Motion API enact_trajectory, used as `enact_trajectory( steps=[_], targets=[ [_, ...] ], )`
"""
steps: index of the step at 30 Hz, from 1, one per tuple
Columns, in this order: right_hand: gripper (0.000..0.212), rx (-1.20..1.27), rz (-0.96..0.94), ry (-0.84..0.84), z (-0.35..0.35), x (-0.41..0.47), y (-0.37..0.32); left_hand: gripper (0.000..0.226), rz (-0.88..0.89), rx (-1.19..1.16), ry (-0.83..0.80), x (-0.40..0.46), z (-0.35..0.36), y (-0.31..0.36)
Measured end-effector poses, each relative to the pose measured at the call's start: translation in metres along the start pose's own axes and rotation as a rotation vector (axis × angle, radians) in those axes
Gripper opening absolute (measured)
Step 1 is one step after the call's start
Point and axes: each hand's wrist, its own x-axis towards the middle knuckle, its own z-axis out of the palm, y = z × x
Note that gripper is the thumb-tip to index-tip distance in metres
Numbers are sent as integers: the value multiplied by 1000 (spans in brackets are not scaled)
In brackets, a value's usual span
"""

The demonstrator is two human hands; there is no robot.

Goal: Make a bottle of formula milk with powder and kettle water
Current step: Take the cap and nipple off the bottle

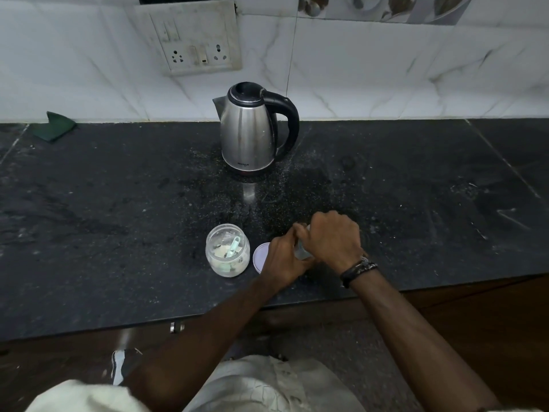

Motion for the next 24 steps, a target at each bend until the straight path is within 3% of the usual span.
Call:
enact_trajectory(
  steps=[4,8,11,14,19,24],
  targets=[
    [32,47,-121,-57,-9,2,10,77,32,-27,11,-1,1,1],
    [39,111,-242,-113,-23,1,27,76,32,-29,-17,1,3,-5],
    [57,373,-144,-149,-33,5,48,72,55,-2,-7,0,3,-7],
    [82,480,-79,-149,-29,8,70,73,70,-3,14,-1,4,-9],
    [57,561,47,38,14,12,98,74,74,-30,15,-2,7,-11],
    [84,611,225,89,65,7,114,71,64,-49,8,-2,6,-10]
  ],
)
